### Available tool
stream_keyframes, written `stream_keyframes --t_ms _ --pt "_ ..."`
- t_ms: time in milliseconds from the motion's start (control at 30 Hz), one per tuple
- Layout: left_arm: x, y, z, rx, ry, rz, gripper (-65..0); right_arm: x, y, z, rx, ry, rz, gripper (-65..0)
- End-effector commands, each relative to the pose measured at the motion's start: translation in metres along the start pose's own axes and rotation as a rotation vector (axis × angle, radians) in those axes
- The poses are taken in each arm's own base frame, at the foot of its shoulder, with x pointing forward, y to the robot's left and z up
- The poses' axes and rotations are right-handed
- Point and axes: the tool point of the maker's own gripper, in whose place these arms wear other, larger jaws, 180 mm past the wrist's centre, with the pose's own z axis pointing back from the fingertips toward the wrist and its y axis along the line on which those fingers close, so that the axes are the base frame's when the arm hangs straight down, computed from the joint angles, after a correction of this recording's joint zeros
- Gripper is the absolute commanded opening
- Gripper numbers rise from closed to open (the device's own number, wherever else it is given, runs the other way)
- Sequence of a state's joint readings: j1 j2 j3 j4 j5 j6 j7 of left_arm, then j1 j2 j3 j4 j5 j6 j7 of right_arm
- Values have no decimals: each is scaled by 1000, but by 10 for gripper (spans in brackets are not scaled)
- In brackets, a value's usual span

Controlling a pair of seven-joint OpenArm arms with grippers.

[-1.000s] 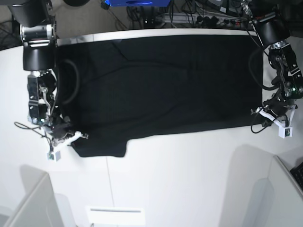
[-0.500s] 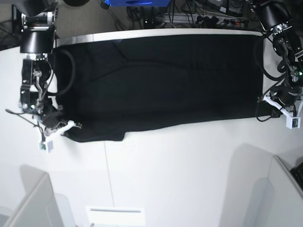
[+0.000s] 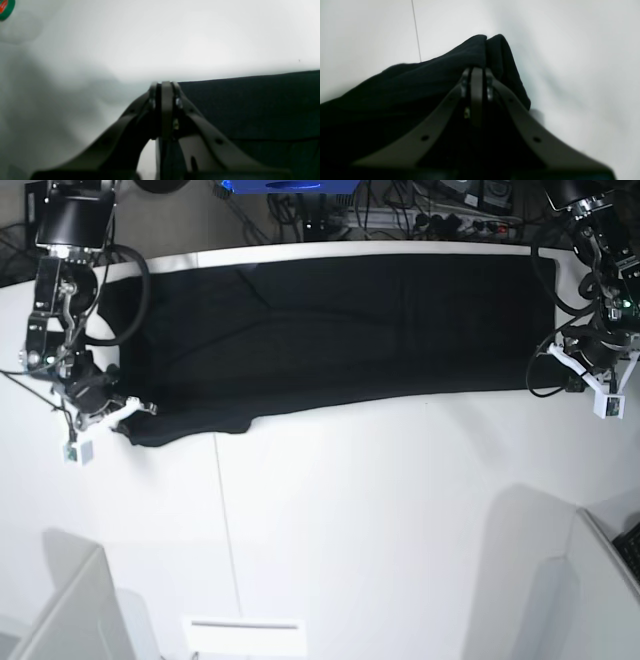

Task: Fold the T-shirt properly
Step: 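Lift the hem with both grippers and fold it over toward the collar, then release the hem and raise both grippers off the folded shirt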

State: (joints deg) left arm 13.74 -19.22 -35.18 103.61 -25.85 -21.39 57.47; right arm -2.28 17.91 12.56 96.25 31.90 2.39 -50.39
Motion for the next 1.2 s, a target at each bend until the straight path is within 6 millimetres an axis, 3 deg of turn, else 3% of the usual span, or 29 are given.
stream_keyframes --t_ms 0,133,467,733,1167 --pt "16 8 10 26 -59 -18 -650 21 -3 10 -6 -71 14 -650" --pt "23 -1 22 23 -100 -33 -650 13 -1 20 -8 -76 31 -650" --pt "0 -5 26 5 -44 -74 -650 0 11 41 6 -41 80 -650" --pt "-14 -6 32 4 -10 -92 -650 -13 -7 66 -49 -3 17 -650" --pt "-43 0 42 18 60 -99 -650 -58 -11 75 -63 91 -25 -650"
